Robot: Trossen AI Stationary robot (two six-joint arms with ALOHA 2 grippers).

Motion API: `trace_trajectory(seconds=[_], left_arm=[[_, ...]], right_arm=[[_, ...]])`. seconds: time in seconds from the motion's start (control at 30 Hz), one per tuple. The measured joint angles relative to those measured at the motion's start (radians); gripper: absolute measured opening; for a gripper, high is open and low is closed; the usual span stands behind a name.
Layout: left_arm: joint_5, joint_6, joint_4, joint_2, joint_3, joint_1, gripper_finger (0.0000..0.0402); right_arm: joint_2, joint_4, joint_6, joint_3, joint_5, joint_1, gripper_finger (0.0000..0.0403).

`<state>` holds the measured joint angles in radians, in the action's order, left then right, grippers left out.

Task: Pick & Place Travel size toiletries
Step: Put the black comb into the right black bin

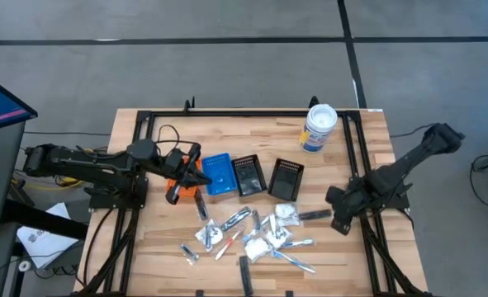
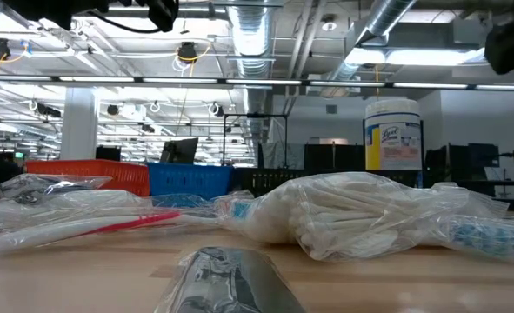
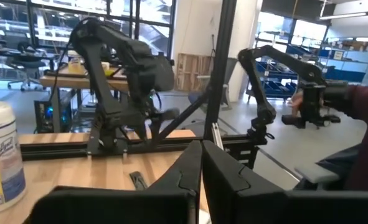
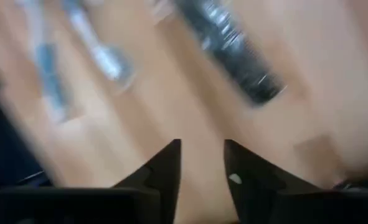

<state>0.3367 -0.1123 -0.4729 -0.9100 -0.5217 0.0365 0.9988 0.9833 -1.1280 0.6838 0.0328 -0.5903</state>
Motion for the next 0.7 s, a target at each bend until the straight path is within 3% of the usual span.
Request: trace_trajectory(seconds=[0.13, 0.33, 0.5, 0.7], left_arm=[[0.0, 0.002, -0.004, 0.0, 0.0, 0.004, 0.0008], [-0.035, 0.053, -0.007, 0.0, 0.0, 0.004, 0.0008], [-0.056, 0.056, -0.006, 0.0, 0.0, 0.004, 0.0008], [-0.058, 0.082, -0.002, 0.0, 0.0, 0.004, 0.0008]], right_arm=[[0.113, 0.0, 0.103, 0.0, -0.135, -0.017, 0.0173], [0.243, -0.044, 0.19, 0.0, -0.219, -0.017, 0.0222], [0.324, -0.16, 0.28, 0.001, -0.215, -0.015, 0.0232], [0.405, -0.17, 0.352, 0.001, -0.19, -0.015, 0.023]])
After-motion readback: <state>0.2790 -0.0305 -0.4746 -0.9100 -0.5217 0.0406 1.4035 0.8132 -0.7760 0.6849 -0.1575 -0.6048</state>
